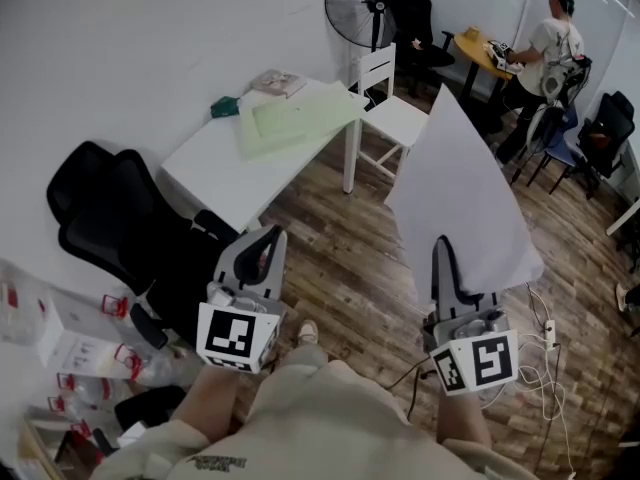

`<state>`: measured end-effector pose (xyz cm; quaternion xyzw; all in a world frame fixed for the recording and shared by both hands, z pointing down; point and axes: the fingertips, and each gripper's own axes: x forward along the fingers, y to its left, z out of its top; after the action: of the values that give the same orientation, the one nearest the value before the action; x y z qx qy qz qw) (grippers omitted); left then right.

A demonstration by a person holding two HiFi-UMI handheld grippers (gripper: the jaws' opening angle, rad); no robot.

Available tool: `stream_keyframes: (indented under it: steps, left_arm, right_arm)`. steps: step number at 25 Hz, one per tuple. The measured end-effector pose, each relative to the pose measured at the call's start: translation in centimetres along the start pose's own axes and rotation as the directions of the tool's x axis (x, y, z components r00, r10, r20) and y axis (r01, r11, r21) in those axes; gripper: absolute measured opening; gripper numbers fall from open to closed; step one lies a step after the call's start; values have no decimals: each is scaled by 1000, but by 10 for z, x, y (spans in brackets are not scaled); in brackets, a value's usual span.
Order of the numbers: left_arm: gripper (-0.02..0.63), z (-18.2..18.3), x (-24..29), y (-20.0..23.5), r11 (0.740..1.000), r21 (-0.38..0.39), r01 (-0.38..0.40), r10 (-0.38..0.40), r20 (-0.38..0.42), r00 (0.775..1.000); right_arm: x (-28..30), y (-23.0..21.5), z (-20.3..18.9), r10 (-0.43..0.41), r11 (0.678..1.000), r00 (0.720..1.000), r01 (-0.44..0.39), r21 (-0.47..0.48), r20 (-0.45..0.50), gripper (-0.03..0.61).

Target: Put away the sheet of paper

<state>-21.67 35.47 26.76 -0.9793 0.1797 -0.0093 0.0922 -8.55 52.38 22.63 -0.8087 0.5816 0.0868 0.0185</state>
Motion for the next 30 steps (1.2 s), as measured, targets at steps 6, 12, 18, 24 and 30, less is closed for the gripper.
stream_keyframes:
  steps: [6, 12, 18, 24, 30]
  left_arm:
    - [21, 0, 11, 0, 1000, 7, 4, -4, 6, 1000]
    - [21, -9, 29, 2, 1000, 5, 24, -24, -2, 1000]
    - [21, -20, 57, 17, 999, 1, 36, -36, -15, 999]
    - [21, -33, 96, 46, 999, -11, 33, -33, -34, 999]
    - [21, -44, 154, 89, 999, -18, 42, -43, -50, 998]
  right_arm:
    - [8, -6, -10, 4, 1000, 1000, -3, 12, -10, 23]
    - [24, -11, -21, 5, 1000, 999, -5, 2, -31, 23]
    - [56, -20, -33, 7, 1000, 999, -7, 7, -46, 23]
    - [108, -30, -48, 19, 1000, 998, -18, 9, -63, 23]
    - [179, -46, -66, 16, 1000, 995, -14, 20, -96, 23]
